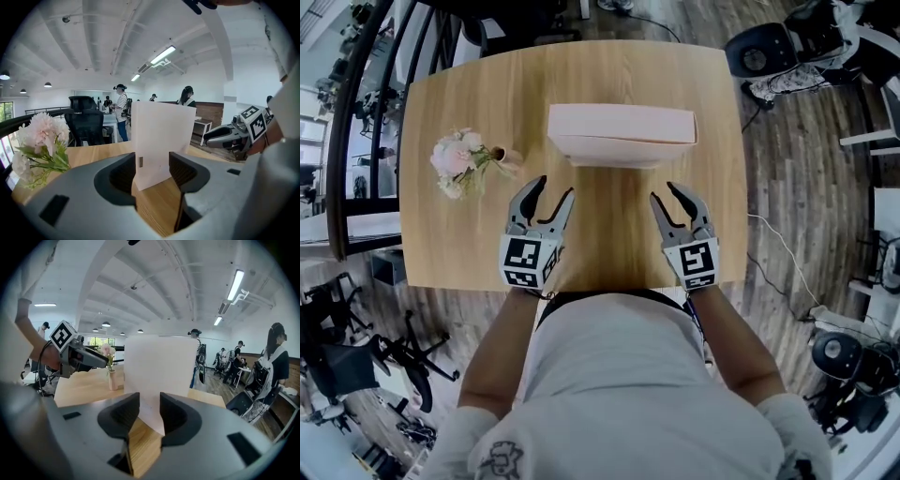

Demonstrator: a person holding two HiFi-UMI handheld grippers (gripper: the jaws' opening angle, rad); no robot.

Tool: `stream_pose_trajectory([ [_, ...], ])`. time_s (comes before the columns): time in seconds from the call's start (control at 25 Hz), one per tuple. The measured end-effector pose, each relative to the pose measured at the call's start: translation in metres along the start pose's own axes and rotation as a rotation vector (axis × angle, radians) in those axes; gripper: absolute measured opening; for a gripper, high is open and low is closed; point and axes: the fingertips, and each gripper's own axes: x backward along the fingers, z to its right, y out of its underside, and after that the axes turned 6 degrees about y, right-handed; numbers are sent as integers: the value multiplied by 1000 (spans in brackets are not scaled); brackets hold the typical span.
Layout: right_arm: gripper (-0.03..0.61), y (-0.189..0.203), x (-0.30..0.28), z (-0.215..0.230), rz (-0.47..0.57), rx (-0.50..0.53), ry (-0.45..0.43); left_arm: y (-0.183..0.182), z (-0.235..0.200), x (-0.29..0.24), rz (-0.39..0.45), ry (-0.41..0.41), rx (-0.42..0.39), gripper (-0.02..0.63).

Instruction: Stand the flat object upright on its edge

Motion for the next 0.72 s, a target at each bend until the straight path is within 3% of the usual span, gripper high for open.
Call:
stream_pose_trajectory([
  [0.36, 42, -40, 42, -57, 100, 24, -22, -18, 18, 69, 61, 49, -33, 117],
  [0.72, 5, -70, 89, -119, 158, 27, -34, -23, 44, 148, 138, 127, -66, 23],
])
